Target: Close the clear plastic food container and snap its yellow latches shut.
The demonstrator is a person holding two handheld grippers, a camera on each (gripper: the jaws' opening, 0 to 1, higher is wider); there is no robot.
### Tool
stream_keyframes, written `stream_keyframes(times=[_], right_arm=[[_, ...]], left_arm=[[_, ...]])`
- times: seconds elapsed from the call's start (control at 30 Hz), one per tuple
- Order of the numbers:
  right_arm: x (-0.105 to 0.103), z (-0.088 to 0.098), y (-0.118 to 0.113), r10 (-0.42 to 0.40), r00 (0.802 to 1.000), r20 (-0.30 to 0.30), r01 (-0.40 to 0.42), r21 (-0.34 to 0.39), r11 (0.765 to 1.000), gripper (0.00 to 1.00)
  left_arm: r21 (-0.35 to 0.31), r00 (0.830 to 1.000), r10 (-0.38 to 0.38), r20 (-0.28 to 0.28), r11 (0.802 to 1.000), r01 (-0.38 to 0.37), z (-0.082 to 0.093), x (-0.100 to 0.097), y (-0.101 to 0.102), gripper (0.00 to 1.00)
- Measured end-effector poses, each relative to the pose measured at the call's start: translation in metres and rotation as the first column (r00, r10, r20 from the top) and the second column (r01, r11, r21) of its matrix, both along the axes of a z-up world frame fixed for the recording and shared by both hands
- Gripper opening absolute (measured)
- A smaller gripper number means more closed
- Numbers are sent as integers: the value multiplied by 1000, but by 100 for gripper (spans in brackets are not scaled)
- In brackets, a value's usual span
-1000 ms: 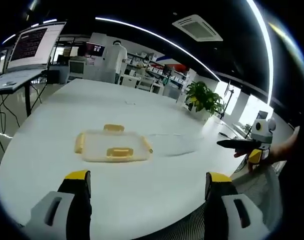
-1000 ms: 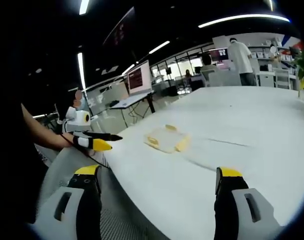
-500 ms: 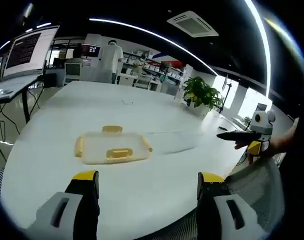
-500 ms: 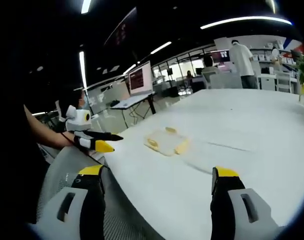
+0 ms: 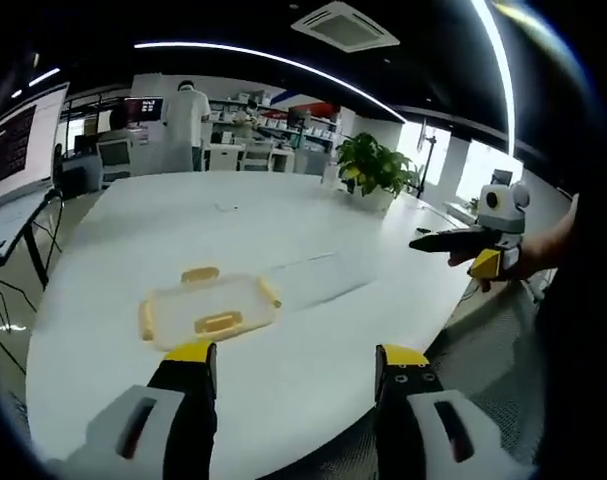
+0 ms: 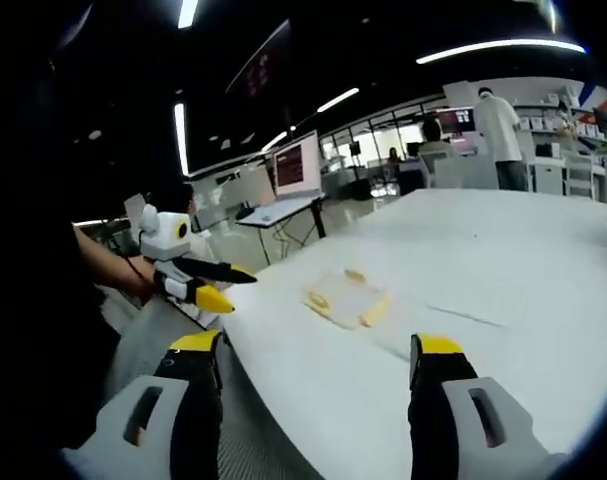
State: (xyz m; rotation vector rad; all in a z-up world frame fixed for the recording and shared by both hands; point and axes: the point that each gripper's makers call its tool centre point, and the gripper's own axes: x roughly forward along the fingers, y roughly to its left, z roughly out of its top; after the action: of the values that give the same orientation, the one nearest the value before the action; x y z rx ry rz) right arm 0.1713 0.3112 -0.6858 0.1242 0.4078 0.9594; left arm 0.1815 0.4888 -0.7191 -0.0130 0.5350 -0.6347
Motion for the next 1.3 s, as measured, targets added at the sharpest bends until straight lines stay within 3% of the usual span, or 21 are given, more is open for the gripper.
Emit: stream_keyframes(times=[0.27, 0.5, 0.63, 0.7, 0.8, 0.83, 1.03, 1.1, 1.2, 1.27, 1.3], right_arm=[[10, 7, 25, 50, 998, 42, -47, -73, 996, 77], [28, -4, 37, 49, 998, 28, -44, -133, 990, 72], [41, -11, 39, 37, 999, 14, -33, -186, 982, 67], [45, -17, 39, 49, 999, 3, -47, -242, 969, 62], [52, -22, 43, 56, 998, -11, -57, -269, 961, 55], [56, -25, 44, 54, 998, -13, -55, -288, 956, 55], [72, -36, 53, 62, 998, -21, -66, -352, 934, 55], [75, -41, 56, 69, 997, -33, -76, -375, 924, 53], [81, -46, 62, 85, 995, -44, -95, -405, 909, 53], [86, -49, 65, 96, 994, -43, -105, -429, 897, 52], [88, -49, 67, 97, 994, -45, -107, -432, 895, 52]], left_arm=[[100, 994, -105, 15, 990, 103, 15, 24, 9, 45], [85, 989, -148, -11, 985, 148, 12, 52, 25, 46], [151, 972, -232, -33, 960, 235, 4, 61, 40, 45], [180, 967, -246, -67, 950, 254, -3, 66, 52, 41], [212, 959, -266, -99, 936, 281, -14, 73, 66, 37], [234, 953, -280, -117, 925, 300, -19, 76, 73, 35], [243, 936, -327, -129, 905, 349, -28, 98, 87, 36], [264, 923, -362, -129, 885, 384, -33, 104, 87, 36], [343, 884, -432, -178, 815, 467, -48, 106, 92, 36], [370, 865, -463, -194, 782, 502, -53, 109, 92, 36], [374, 862, -469, -194, 777, 506, -54, 109, 92, 36]])
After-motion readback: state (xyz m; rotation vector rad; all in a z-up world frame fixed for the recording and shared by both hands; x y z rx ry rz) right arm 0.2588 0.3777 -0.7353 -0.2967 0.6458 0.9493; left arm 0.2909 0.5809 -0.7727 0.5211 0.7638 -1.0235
